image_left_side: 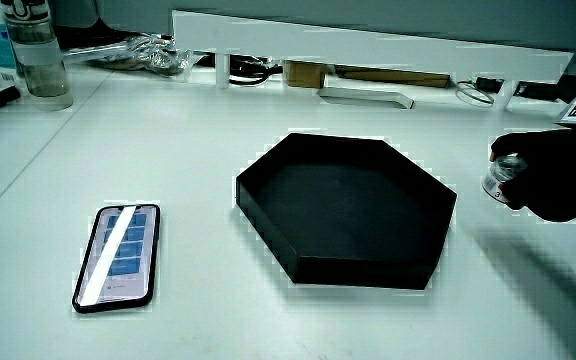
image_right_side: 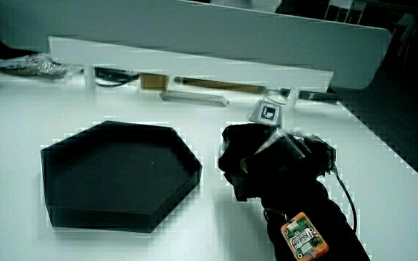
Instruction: Place paper clip on desk
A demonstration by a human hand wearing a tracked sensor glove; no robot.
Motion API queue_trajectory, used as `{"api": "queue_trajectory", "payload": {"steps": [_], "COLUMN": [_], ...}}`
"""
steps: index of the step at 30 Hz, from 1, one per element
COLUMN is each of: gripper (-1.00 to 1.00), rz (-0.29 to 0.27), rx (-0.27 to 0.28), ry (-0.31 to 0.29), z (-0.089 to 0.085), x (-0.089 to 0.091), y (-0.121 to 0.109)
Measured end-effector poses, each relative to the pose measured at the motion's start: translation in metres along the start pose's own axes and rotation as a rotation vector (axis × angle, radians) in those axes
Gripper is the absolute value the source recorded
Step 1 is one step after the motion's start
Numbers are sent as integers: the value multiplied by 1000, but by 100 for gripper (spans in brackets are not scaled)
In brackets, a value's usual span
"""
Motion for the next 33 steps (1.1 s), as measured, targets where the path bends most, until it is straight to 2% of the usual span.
{"api": "queue_trajectory", "payload": {"steps": [5,11,12,13,17,18,19,23,24,25,26,27,28,31,33], "gripper": [0,0,0,0,0,0,0,0,0,0,0,0,0,-11,-19], "rz": [-16,-69,-93,-82,-102,-84,-94,-112,-109,-124,-109,-136,-115,-151,-126], "rx": [-3,-41,-43,-57,-69,-68,-61,-93,-105,-92,-89,-105,-86,-104,-139], "ry": [-11,-17,-20,-18,-25,-16,-19,-41,-16,-4,-27,-26,-21,-39,-15], "z": [-6,-23,-26,-29,-38,-39,-40,-47,-48,-48,-47,-48,-47,-50,-52], "x": [4,17,21,21,25,23,23,25,28,30,28,30,28,30,35], "y": [3,18,22,21,26,25,25,30,31,30,28,30,29,32,31]}}
